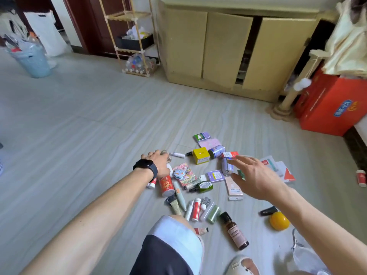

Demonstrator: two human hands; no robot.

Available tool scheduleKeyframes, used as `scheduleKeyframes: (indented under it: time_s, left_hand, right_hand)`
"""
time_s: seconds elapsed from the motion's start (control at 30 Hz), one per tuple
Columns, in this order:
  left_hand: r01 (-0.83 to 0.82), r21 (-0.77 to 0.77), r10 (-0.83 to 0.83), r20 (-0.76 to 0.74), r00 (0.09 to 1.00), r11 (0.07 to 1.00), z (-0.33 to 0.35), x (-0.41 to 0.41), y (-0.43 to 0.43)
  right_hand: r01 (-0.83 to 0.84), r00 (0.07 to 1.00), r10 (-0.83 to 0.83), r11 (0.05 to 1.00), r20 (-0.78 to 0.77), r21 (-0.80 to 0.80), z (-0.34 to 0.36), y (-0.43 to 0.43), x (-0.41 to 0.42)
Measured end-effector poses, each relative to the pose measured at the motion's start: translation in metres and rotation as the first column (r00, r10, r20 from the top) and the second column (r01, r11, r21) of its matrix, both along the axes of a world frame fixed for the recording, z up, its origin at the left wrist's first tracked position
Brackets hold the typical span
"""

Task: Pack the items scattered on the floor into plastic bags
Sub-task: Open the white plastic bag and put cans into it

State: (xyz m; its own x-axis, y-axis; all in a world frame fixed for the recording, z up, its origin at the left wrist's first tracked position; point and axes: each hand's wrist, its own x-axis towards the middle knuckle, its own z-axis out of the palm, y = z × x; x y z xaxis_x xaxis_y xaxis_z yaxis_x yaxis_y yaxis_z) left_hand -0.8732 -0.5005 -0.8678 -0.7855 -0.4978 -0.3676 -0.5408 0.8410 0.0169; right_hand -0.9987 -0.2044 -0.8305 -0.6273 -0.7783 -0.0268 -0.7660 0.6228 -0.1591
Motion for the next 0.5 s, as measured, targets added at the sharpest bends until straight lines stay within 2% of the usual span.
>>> scheduleKeyframes:
  time_s: [0.27,0.37,0.5]
  left_hand:
    - [-0.106,0.134,0.095,0.089,0.992,0.985,-0.110,-0.015,-0.017]
    - [-0.172,0.170,0.155,0.109,0.982,0.970,-0.165,-0.024,-0.018]
    - [-0.263,0.162,0.265,0.010,0.964,0.951,-0.229,-0.043,-0.029]
  right_hand:
    - [-0.055,0.994,0.032,0.970,0.101,0.237,-0.083,-0.023,-0.042]
    - [-0.054,0.983,-0.012,0.934,0.182,0.353,-0.128,-0.033,-0.069]
    - [-0.051,0.968,-0.055,0.914,0.246,0.402,-0.196,-0.054,-0.117]
